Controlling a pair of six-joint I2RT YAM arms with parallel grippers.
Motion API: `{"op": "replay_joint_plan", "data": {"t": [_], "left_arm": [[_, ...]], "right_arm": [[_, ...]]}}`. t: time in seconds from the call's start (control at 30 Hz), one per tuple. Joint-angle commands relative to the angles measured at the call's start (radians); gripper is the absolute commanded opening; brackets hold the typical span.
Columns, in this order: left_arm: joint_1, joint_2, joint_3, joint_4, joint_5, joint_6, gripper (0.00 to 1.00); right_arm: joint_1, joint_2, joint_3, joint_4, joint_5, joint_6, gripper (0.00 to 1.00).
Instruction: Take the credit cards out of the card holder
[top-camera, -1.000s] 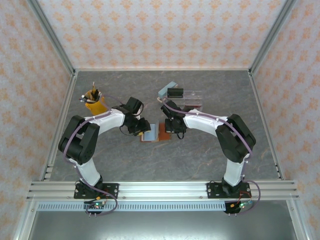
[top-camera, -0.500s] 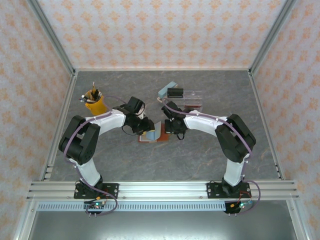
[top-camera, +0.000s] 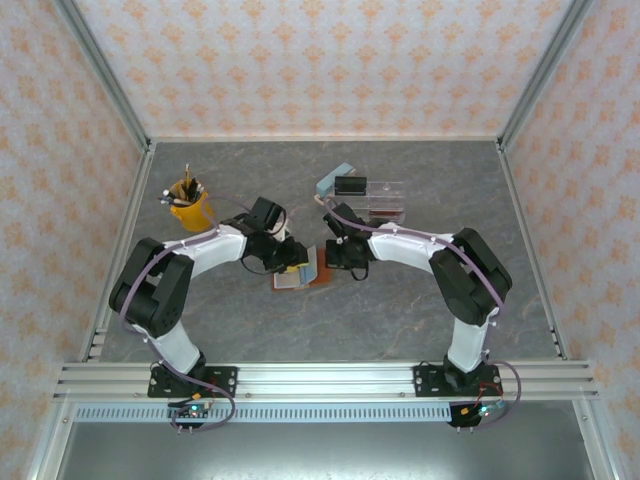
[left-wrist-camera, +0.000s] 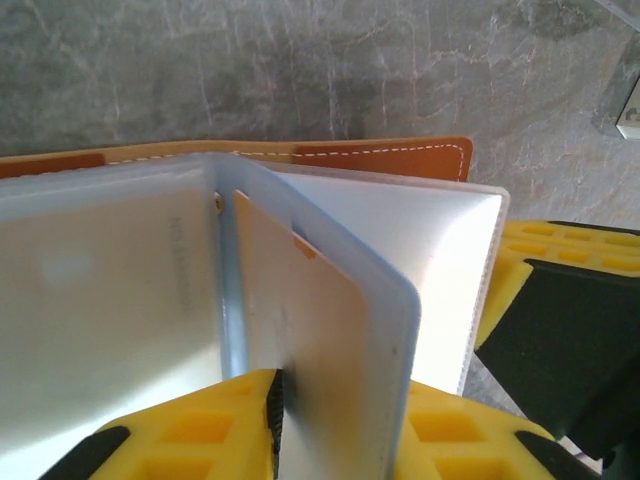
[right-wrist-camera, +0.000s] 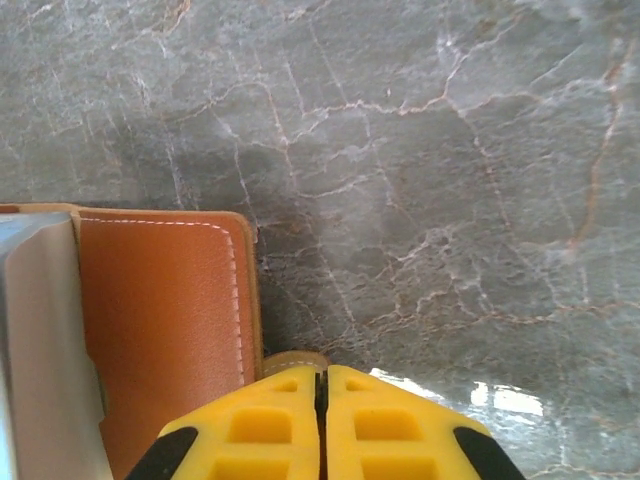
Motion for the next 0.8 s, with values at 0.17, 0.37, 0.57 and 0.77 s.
{"op": "replay_joint_plan", "data": {"t": [0.17,0.37,0.57,0.77], "left_arm": [[-0.010,-0.035,-0.021,0.127,0.096,-0.047,0.37],[-0.010,-0.020,-0.019,0.135,0.082,-0.031,0.40],[-0.009,0.006,-0.014,0.151,0.094,-0.034,0.41],[-0.009,0.013,-0.019,0.184,0.083,-0.053,0.41]], "right_arm": [[0.002,-0.047,-0.059,0.059,0.035,0.045,0.15],[0.002,-0.113,-0.077,0.054,0.140,0.080,0.26],[0.002,-0.205,-0.097,0.059,0.206,0.074,0.31],[0.002,-0.251,-0.122,0.133,0.122,0.042,0.32]]}}
